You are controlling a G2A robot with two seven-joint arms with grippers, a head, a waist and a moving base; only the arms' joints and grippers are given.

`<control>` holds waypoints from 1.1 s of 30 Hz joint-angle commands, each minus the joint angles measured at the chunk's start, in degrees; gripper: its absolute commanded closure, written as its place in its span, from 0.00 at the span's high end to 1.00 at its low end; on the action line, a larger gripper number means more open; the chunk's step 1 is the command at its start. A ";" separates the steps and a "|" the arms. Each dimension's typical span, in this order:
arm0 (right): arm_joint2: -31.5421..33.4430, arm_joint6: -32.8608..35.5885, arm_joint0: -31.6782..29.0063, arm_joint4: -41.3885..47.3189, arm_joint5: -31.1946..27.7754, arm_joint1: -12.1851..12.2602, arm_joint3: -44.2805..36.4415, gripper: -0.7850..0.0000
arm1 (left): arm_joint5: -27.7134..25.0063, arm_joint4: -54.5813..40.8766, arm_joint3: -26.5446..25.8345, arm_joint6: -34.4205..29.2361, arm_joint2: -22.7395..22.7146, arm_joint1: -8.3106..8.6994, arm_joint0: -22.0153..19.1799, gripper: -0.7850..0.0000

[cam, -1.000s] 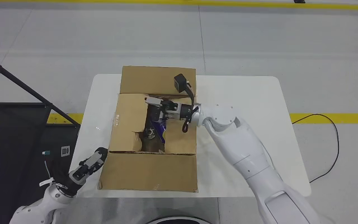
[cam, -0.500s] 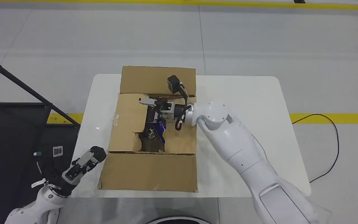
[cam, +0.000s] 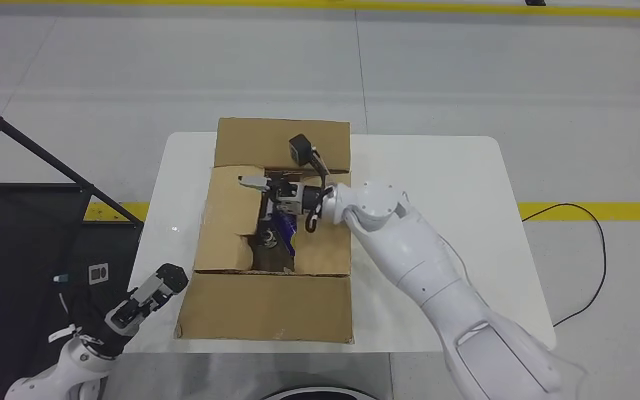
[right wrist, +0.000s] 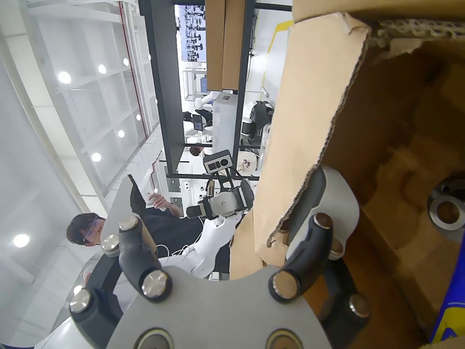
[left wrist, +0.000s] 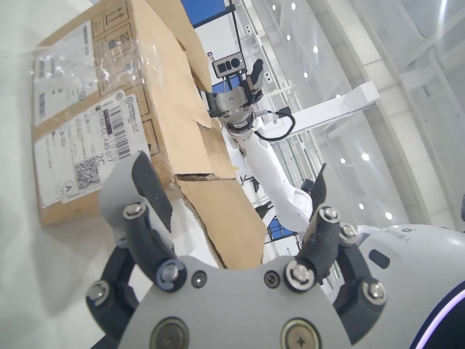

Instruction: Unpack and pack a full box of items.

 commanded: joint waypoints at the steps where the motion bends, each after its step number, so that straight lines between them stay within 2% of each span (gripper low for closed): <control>1: 0.22 -0.66 0.37 0.27 -1.02 -0.22 0.34 1.00 | 0.15 -0.26 -0.49 0.00 -0.05 -0.03 0.21 1.00; 12: -0.13 -3.09 3.31 1.58 -5.28 -2.28 1.41 1.00 | 0.50 0.72 -3.44 -1.75 -0.58 -0.05 1.47 1.00; 20: -1.52 -3.29 6.26 2.55 -7.44 -4.48 5.17 1.00 | -0.12 1.56 -4.47 -1.20 -1.64 -0.18 2.68 1.00; 33: -3.70 -1.27 9.50 4.13 -10.90 -8.24 11.08 1.00 | -2.54 1.08 -0.83 3.75 -9.76 -0.48 4.39 1.00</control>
